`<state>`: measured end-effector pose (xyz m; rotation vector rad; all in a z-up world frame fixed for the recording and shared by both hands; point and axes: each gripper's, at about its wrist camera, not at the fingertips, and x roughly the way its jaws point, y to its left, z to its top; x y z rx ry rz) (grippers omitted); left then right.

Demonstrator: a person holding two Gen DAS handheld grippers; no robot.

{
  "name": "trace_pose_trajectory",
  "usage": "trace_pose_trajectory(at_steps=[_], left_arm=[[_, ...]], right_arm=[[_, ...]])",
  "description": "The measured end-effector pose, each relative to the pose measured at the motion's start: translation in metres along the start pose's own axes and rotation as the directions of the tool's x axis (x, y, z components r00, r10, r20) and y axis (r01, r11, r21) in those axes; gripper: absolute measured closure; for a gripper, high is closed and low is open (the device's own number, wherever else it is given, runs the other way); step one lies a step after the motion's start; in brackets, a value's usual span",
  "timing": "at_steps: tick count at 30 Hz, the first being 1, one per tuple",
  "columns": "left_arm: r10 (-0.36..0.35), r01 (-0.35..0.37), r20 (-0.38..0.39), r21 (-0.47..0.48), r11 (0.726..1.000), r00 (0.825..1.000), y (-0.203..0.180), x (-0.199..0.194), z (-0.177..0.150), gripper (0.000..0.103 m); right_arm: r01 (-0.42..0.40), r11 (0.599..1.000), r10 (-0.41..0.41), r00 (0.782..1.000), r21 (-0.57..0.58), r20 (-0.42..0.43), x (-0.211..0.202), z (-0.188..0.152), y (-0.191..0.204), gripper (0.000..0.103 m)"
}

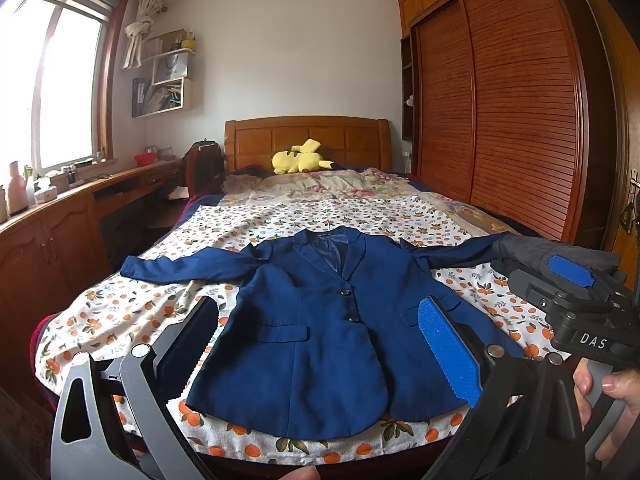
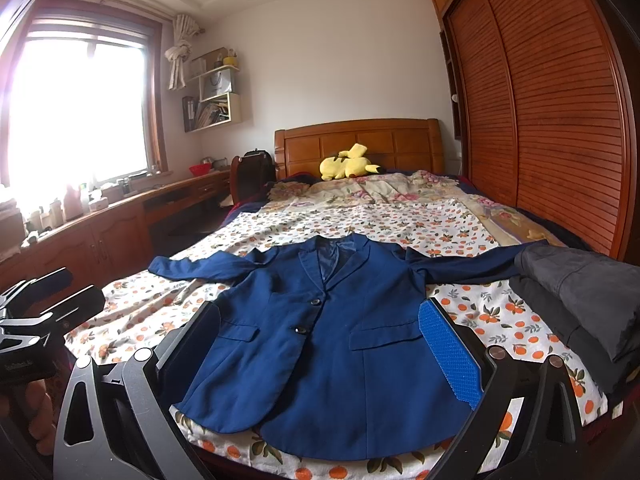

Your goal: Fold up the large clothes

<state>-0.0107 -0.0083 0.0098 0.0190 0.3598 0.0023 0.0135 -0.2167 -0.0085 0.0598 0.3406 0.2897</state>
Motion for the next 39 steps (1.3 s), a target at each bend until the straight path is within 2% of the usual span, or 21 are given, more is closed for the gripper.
trace_pose_trajectory(at_steps=[39], left_arm=[[-0.002, 0.002, 0.024, 0.006, 1.0, 1.0, -0.007, -0.015, 0.007, 0.002]], right_arm=[[-0.001, 1.0, 0.001, 1.0, -0.002, 0.006, -0.004, 0.005, -0.002, 0.007]])
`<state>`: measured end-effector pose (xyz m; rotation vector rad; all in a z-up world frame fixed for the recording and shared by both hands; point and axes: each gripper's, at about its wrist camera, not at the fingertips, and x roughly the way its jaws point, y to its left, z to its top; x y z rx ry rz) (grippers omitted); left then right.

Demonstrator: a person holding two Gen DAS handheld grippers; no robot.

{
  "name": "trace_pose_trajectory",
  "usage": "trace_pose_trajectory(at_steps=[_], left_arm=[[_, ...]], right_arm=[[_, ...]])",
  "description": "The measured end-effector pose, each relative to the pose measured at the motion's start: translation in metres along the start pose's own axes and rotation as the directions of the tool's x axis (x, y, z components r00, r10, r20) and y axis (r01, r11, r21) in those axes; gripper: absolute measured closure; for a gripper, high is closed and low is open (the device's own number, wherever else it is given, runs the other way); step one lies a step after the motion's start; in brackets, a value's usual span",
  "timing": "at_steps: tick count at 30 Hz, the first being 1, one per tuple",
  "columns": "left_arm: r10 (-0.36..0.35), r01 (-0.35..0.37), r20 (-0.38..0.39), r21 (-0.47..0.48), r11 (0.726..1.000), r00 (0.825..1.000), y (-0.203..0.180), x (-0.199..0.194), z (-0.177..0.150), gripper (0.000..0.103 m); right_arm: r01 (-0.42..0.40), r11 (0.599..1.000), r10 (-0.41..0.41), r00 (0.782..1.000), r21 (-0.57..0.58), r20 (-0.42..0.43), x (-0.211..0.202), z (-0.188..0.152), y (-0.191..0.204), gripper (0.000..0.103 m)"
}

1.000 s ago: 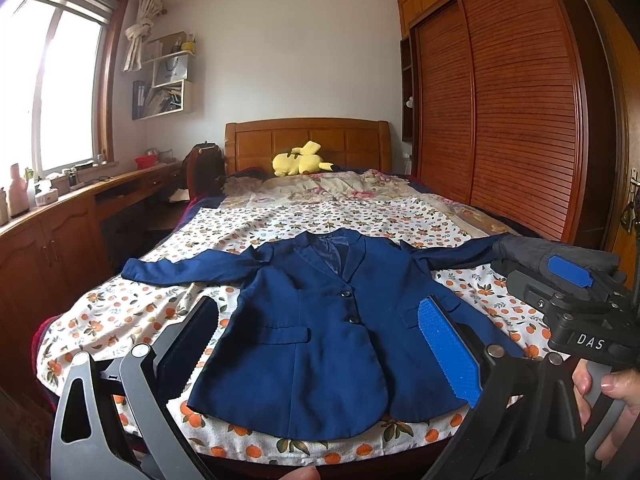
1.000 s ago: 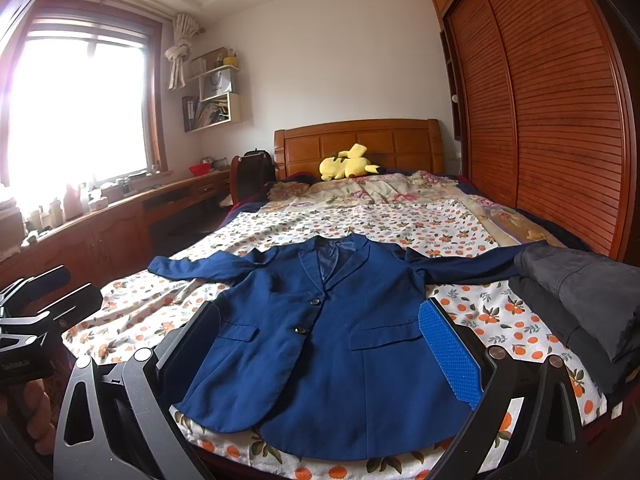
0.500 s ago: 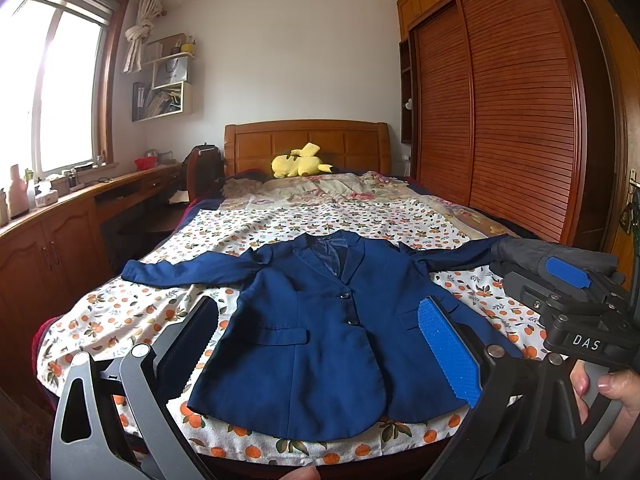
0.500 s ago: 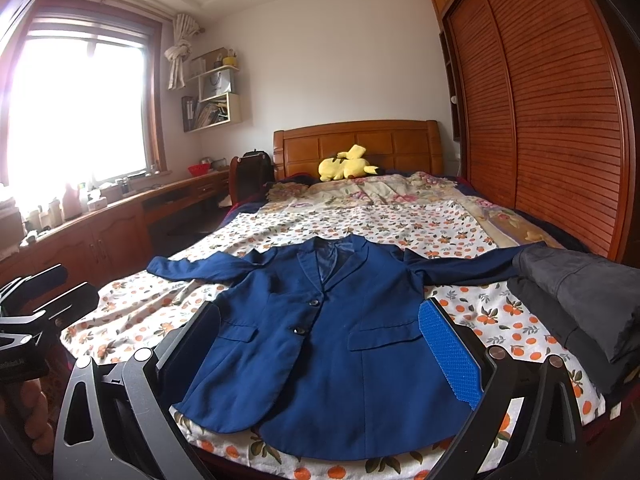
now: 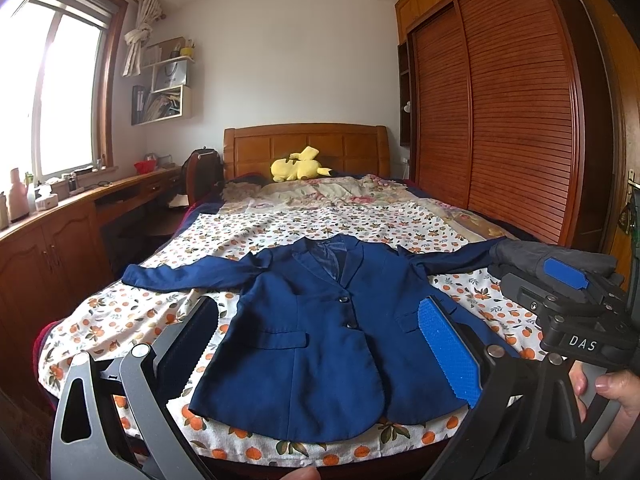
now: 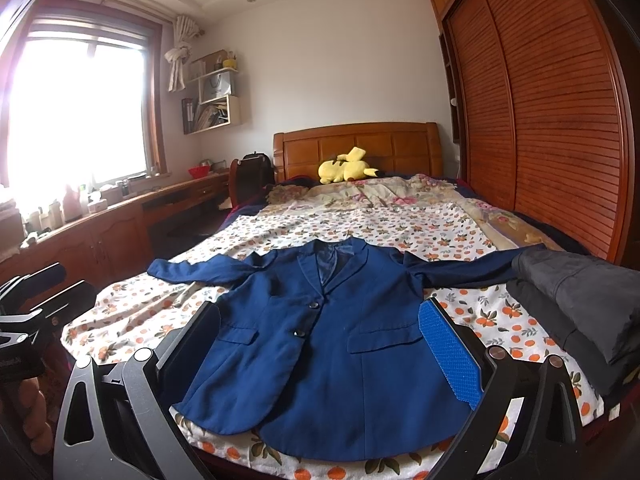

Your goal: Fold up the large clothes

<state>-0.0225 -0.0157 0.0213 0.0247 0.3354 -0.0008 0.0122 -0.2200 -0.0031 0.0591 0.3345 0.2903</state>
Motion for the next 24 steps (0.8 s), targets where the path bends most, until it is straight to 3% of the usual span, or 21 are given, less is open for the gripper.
trace_pose_trajectory(at_steps=[24], left_arm=[[-0.002, 0.002, 0.012, -0.003, 1.0, 1.0, 0.0033, -0.0078, 0.0006, 0.002]], right_arm=[[0.001, 1.0, -0.001, 1.0, -0.003, 0.002, -0.0017, 0.0005, 0.0018, 0.007]])
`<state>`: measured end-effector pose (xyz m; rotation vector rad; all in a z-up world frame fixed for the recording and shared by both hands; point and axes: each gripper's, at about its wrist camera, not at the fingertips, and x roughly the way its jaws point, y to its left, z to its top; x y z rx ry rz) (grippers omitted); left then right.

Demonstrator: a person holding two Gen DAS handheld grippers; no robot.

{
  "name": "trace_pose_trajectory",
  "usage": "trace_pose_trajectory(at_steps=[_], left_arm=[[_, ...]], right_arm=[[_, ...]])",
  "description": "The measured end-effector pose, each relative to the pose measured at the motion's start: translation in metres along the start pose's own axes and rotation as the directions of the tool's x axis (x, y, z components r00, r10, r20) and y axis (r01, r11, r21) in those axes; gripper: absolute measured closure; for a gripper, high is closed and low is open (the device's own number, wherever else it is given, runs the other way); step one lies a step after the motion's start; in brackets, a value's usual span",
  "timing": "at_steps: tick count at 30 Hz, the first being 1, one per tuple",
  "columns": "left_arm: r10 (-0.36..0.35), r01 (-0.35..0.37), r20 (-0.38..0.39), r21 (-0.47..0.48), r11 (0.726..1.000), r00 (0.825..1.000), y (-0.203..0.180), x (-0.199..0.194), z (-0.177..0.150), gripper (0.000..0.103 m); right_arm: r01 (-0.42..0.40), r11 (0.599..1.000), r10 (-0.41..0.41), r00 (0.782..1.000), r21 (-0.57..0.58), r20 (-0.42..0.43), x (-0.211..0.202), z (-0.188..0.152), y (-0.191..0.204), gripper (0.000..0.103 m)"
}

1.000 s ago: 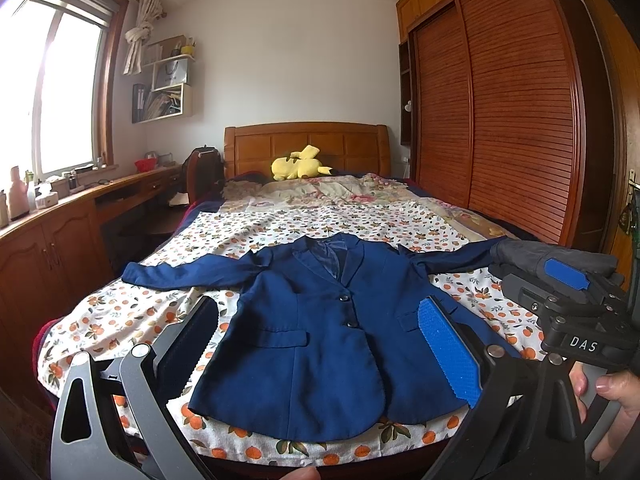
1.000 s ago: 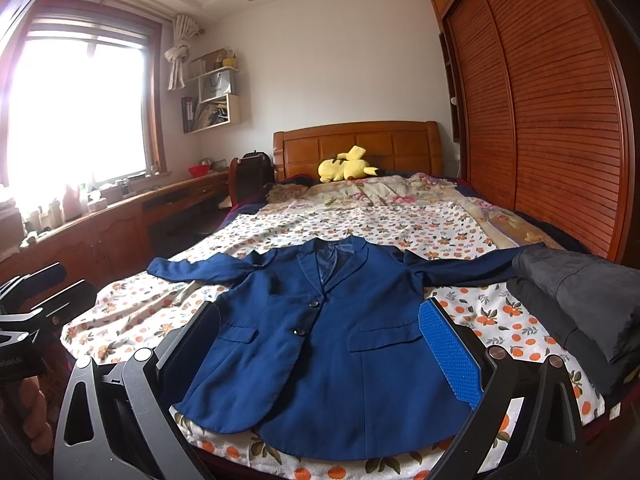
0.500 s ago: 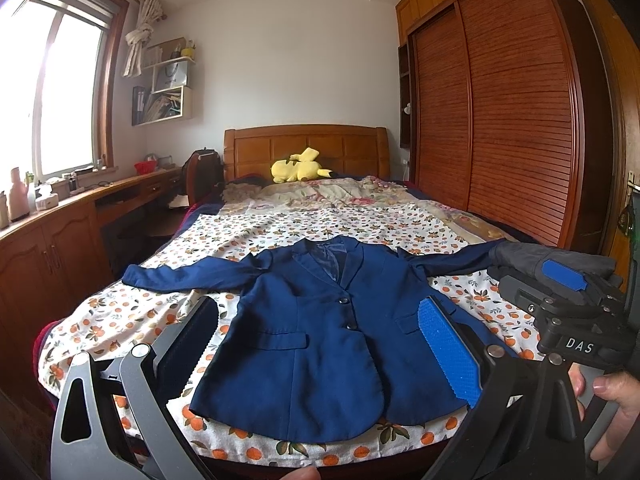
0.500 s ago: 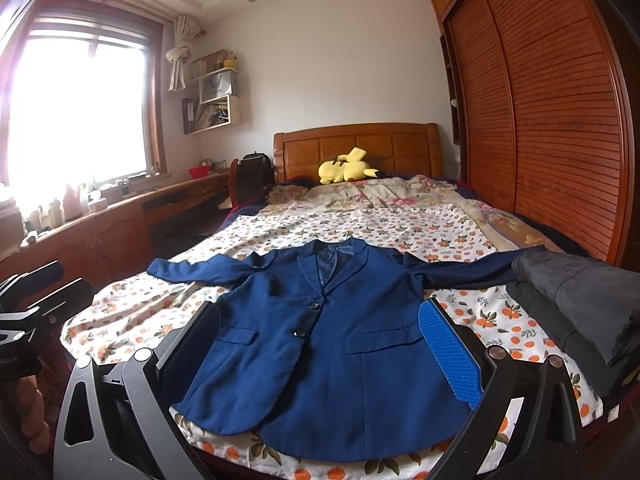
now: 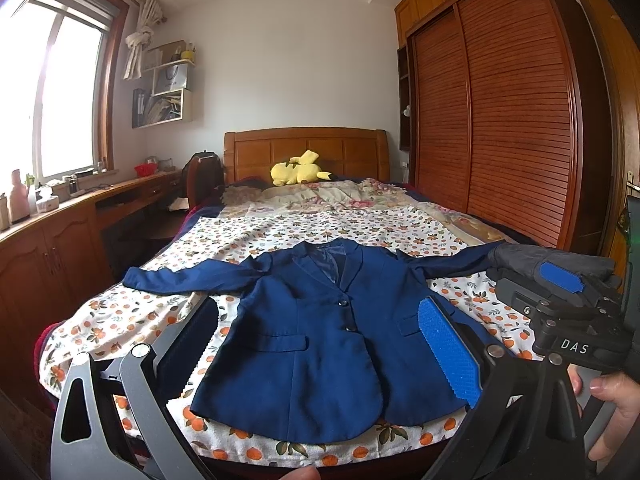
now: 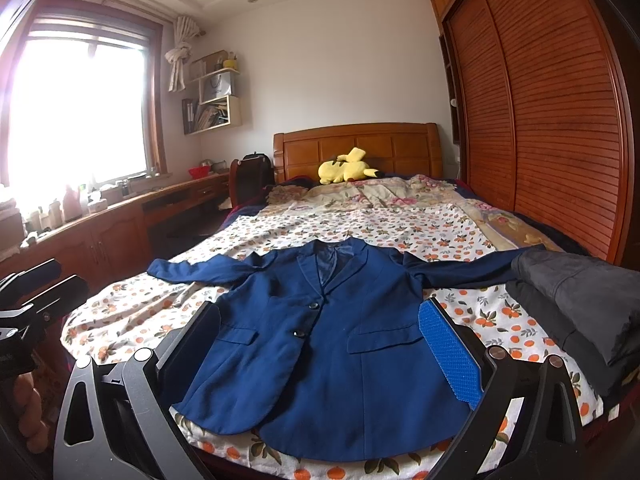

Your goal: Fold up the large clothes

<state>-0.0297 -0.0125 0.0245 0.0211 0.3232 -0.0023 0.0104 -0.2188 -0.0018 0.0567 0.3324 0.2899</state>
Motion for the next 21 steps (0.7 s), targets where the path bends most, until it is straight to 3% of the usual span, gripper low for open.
trace_pose_trajectory(at_steps=[8, 21], left_arm=[[0.008, -0.009, -0.037, -0.009, 1.0, 0.999, 0.005, 0.016, -0.005, 0.002], [0.066, -0.069, -0.11, -0.019, 0.997, 0.992, 0.04, 0.063, -0.023, 0.002]], right_arm=[[-0.004, 1.0, 0.004, 1.0, -0.007, -0.017, 0.005, 0.0, -0.002, 0.007], [-0.044, 0.998, 0.041, 0.997, -0.036, -0.067, 0.063, -0.015, 0.01, 0.007]])
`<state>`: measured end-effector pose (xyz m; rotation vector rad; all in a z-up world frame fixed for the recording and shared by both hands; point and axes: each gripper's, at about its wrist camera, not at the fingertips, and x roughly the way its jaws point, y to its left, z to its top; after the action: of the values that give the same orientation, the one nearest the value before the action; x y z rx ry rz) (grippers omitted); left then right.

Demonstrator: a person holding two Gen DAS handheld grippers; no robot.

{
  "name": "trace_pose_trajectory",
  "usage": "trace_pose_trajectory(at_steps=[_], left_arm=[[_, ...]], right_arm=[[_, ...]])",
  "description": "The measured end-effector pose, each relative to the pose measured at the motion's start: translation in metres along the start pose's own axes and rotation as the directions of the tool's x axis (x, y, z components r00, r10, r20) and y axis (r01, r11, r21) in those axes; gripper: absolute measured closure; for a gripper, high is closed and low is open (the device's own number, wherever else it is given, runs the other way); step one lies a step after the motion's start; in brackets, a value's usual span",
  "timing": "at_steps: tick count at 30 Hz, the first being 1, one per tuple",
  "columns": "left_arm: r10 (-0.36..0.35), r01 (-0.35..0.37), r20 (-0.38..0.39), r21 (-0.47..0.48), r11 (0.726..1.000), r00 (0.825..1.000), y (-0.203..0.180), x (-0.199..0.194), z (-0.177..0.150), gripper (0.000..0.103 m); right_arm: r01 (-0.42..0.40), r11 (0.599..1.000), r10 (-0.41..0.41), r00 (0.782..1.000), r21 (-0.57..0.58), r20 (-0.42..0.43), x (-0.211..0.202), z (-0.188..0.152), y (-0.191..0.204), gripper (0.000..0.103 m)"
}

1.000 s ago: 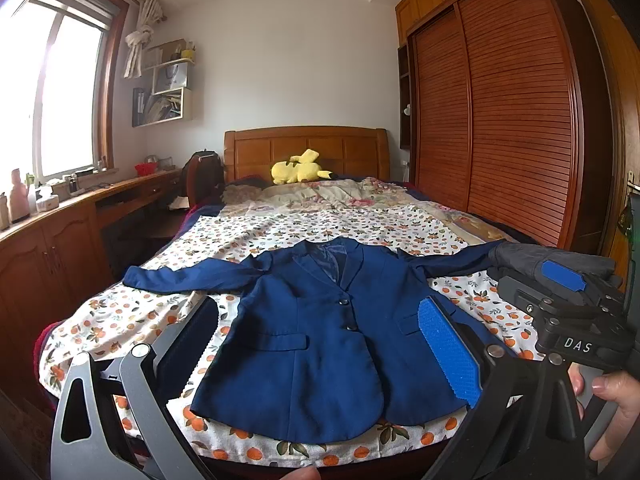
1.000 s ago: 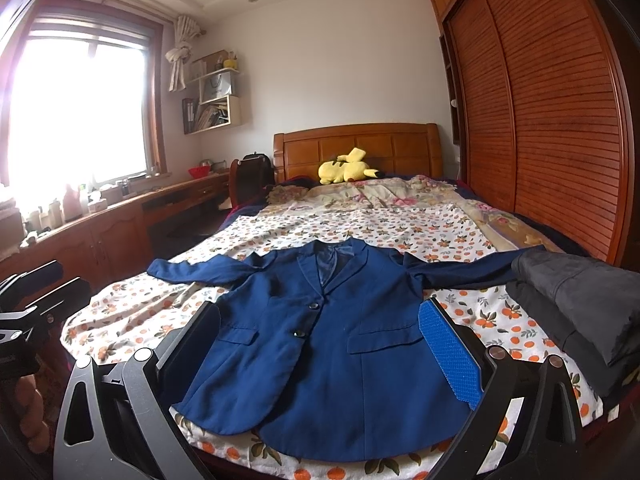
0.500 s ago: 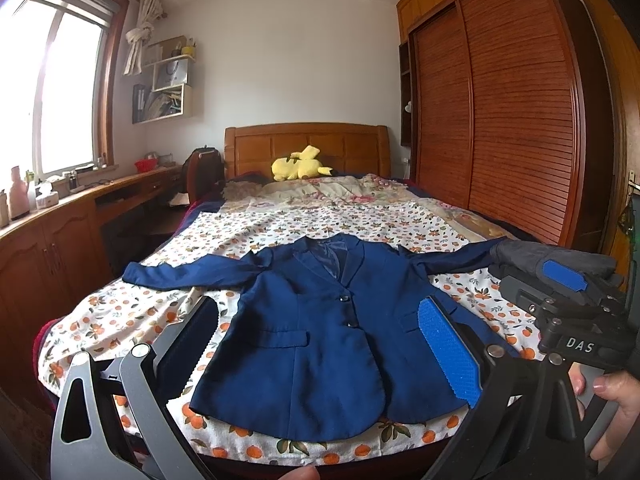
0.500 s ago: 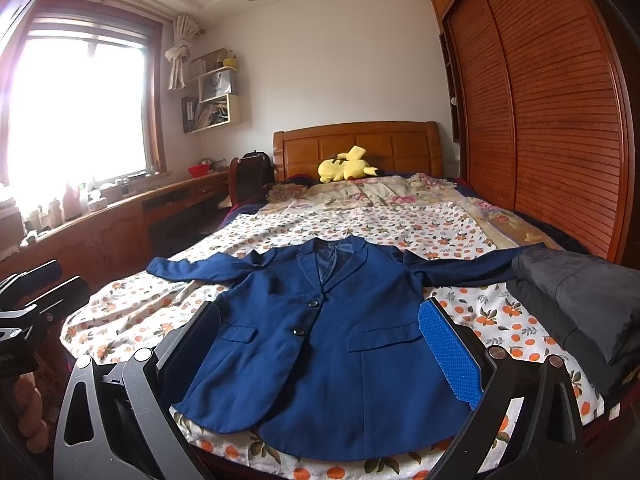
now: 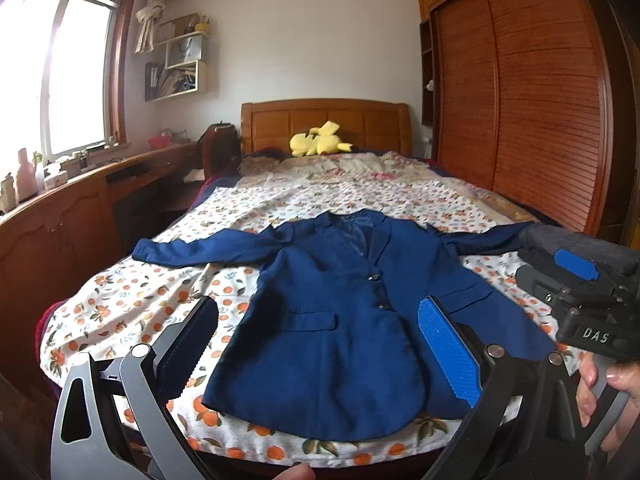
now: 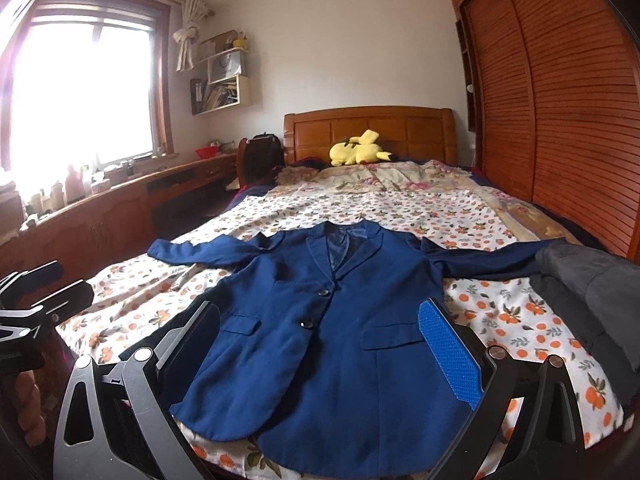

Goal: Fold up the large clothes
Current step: 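Move the left tool down to the jacket's front panel edge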

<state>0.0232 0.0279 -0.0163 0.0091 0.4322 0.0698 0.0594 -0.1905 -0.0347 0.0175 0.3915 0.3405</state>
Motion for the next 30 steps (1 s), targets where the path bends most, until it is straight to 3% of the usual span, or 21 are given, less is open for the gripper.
trace_pose_trajectory(at_steps=[14, 30], left_arm=[[0.036, -0.038, -0.089, -0.012, 0.999, 0.995, 0.039, 0.072, -0.018, 0.002], [0.108, -0.114, -0.21, -0.021, 0.993, 0.972, 0.074, 0.164, -0.046, 0.002]], right_arm=[[-0.072, 0.996, 0.07, 0.997, -0.052, -0.042, 0.078, -0.003, 0.009, 0.007], [-0.222, 0.968, 0.205, 0.969, -0.118, -0.141, 0.186, -0.003, 0.038, 0.007]])
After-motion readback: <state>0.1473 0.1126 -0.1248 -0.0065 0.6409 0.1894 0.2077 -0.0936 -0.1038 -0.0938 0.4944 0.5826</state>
